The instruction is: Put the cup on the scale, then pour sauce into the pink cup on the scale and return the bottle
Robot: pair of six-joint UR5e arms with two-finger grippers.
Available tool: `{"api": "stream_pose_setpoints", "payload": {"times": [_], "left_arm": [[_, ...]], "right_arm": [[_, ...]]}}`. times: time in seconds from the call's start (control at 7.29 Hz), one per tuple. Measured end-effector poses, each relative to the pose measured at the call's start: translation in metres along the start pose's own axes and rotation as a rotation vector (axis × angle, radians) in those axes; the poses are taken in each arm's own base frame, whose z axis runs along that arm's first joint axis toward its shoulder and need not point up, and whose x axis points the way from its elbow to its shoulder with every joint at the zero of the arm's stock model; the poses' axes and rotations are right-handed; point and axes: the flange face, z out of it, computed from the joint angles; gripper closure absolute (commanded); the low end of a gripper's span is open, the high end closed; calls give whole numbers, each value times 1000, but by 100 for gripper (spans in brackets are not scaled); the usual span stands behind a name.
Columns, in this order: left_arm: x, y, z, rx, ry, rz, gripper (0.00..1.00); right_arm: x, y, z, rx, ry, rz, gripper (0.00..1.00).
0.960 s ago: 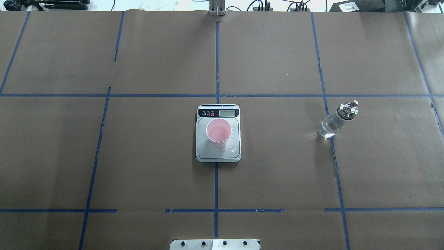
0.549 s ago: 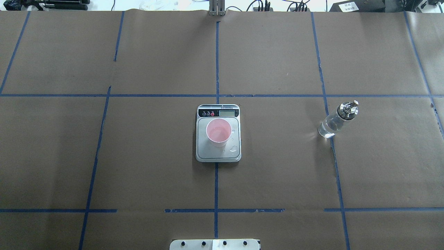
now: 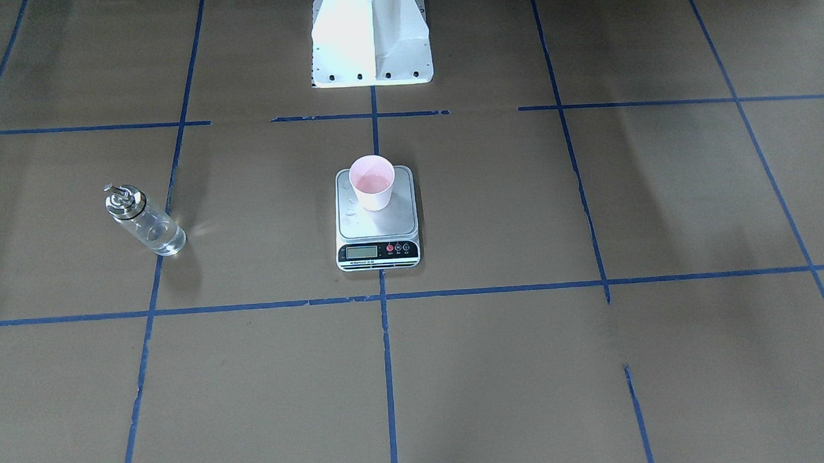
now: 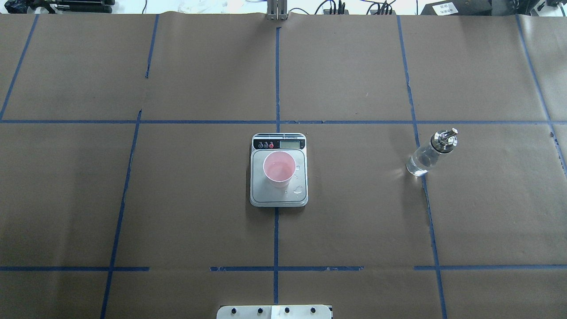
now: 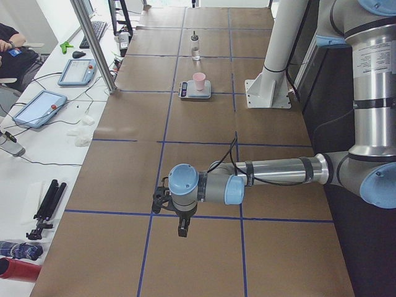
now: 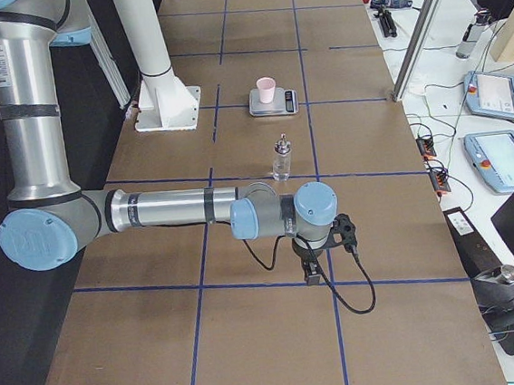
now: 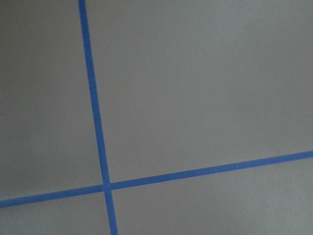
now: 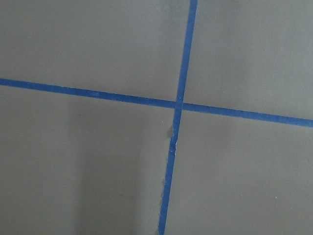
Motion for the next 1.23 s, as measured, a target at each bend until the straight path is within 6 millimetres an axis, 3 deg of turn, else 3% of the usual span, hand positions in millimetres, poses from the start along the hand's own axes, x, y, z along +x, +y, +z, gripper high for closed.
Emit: {"api": "stream_pose_setpoints", "payload": {"times": [0.27, 0.69, 1.23], "left_arm": [[8, -9, -9, 27, 6, 17, 0], [26, -28, -39, 94, -2, 55, 0], [26, -31, -58, 133, -11, 57, 0]], "right_arm": [[-1, -1, -1, 2, 1, -2, 0], [-3, -5, -3, 7, 1, -6, 0], [-4, -6, -4, 9, 1, -9, 0]]}}
